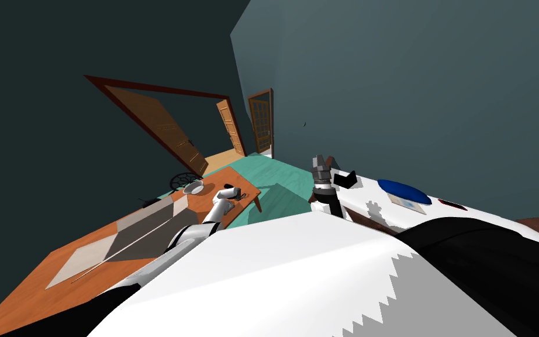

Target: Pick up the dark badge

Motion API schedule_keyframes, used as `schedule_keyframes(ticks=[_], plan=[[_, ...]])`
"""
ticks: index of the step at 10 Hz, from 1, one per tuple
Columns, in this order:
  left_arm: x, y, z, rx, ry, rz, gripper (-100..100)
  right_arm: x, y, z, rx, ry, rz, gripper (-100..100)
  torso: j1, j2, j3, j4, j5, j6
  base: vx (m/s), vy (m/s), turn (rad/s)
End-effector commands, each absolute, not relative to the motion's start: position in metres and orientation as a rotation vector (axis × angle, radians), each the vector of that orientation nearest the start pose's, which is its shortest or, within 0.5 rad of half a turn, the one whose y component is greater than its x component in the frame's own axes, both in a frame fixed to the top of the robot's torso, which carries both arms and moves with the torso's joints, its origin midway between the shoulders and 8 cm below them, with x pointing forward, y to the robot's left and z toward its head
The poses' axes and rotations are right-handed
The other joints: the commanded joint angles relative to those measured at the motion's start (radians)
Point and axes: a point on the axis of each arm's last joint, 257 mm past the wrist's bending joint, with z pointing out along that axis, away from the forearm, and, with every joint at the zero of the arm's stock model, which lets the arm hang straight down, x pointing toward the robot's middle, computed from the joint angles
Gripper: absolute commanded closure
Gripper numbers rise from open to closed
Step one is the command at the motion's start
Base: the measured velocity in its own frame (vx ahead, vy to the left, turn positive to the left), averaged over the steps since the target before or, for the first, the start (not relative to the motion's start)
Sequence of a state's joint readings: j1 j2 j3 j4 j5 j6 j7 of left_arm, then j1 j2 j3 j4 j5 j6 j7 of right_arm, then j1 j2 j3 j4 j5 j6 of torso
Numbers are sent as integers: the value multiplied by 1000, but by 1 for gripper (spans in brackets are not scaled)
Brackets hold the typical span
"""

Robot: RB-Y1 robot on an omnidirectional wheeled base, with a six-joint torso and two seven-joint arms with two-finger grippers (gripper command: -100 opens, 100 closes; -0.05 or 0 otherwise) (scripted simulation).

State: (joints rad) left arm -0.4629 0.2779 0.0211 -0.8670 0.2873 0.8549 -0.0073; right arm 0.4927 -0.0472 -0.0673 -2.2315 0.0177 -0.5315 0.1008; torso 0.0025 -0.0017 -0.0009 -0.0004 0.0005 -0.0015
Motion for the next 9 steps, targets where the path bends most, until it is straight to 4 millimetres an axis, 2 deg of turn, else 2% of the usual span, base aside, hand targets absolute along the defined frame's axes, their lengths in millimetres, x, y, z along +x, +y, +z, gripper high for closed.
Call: schedule_keyframes(ticks=[1, 4, 9], plan=[[496, 315, -472, -2060, 1918, -403, -100, 346, -296, 13, 571, 686, 1132, 0, 0, 0, 0, 0, 0, 0, 24, 28, -39], [473, 324, -486, -2161, 1934, -301, -100, 346, -296, 13, 571, 686, 1132, 0, 0, 0, 0, 0, 0, 0, 20, 30, -39], [455, 331, -497, -2223, 1941, -230, -100, 346, -296, 13, 571, 686, 1132, 0, -1, 1, 0, 0, 0, 0, 14, 19, -10]])
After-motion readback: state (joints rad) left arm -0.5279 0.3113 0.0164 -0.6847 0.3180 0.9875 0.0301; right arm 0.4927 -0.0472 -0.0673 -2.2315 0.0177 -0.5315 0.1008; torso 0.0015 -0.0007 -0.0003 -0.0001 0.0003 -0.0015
